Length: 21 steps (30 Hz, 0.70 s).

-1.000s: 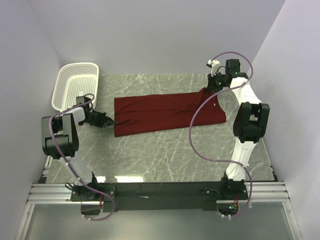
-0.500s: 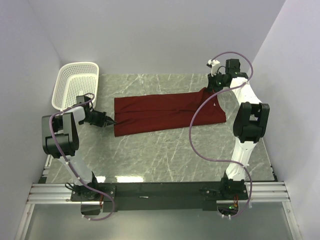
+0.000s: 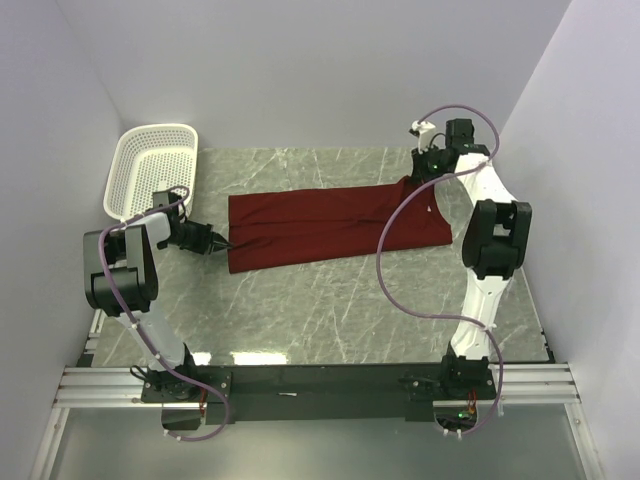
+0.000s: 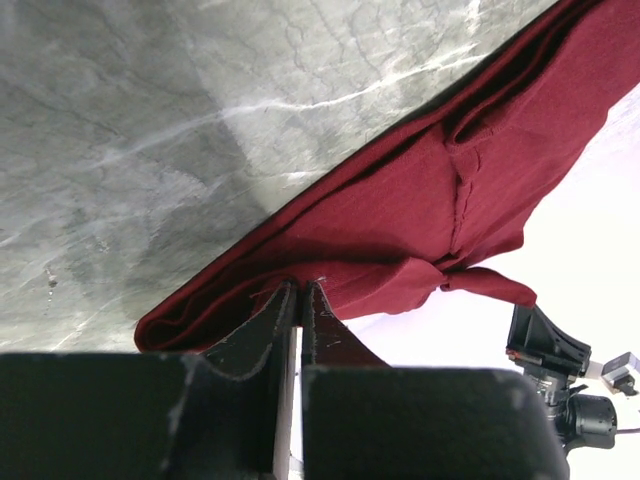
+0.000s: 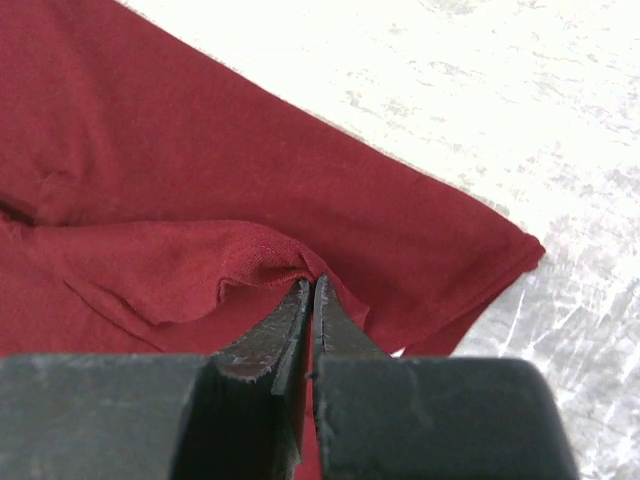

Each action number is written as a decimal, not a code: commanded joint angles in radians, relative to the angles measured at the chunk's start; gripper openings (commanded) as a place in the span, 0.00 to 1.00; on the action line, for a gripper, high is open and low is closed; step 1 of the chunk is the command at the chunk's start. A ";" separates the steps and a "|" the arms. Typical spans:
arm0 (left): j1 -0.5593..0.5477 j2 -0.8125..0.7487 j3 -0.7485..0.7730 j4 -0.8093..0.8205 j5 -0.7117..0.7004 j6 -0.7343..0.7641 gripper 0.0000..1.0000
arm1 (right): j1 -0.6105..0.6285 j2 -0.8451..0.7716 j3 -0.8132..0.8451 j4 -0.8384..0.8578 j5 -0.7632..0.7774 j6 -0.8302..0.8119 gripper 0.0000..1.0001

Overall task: Fold and stack the t-shirts
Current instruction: Fold the tshirt

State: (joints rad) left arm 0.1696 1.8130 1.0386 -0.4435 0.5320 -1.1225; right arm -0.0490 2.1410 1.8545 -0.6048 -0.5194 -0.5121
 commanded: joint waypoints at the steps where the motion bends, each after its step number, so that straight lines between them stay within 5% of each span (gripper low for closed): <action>1: 0.002 -0.004 0.035 -0.004 -0.020 0.023 0.08 | 0.017 0.013 0.064 0.020 0.015 0.015 0.05; 7: 0.002 -0.014 0.032 -0.006 -0.026 0.021 0.18 | 0.034 0.054 0.098 0.043 0.062 0.058 0.13; 15: 0.004 -0.061 0.044 0.002 -0.007 0.036 0.57 | 0.044 0.057 0.091 0.149 0.191 0.195 0.59; 21: 0.002 -0.135 0.100 -0.017 0.020 0.127 0.71 | 0.043 -0.024 0.043 0.100 0.052 0.169 0.60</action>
State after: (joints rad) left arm 0.1696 1.7756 1.0634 -0.4854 0.5270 -1.0801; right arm -0.0105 2.2032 1.9079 -0.5064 -0.3809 -0.3473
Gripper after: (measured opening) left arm 0.698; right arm 0.601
